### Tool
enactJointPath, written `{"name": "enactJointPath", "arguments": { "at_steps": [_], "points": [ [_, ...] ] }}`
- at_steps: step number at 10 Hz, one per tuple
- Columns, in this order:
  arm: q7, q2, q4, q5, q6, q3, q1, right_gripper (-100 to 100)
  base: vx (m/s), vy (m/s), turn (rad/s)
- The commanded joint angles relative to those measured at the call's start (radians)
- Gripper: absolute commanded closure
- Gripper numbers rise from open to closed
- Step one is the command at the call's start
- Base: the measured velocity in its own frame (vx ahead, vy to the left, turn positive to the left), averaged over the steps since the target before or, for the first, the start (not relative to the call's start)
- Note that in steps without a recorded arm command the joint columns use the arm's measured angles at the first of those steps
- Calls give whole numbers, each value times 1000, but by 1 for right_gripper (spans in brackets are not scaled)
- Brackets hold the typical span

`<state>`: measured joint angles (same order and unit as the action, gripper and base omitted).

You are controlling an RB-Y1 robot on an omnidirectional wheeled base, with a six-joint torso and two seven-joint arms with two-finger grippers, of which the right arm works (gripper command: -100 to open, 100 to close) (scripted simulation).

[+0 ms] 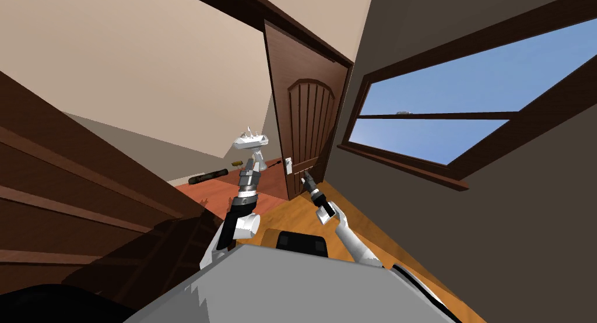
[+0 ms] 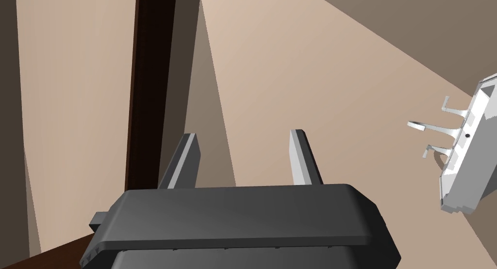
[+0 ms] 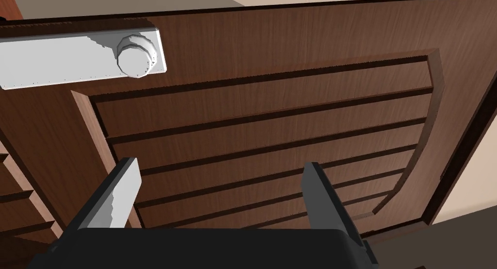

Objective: Pull the door open

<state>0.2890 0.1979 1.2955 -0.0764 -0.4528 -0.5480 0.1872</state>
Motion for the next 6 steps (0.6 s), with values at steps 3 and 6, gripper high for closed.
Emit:
{"name": "enactJointPath", "arguments": {
  "at_steps": [3,6],
  "points": [
    [24,13,-84,0,0,-44,56,-100,111,104,-90],
    [42,22,-154,0,-5,-78,100,-100,67,90,-68]
  ]
}}
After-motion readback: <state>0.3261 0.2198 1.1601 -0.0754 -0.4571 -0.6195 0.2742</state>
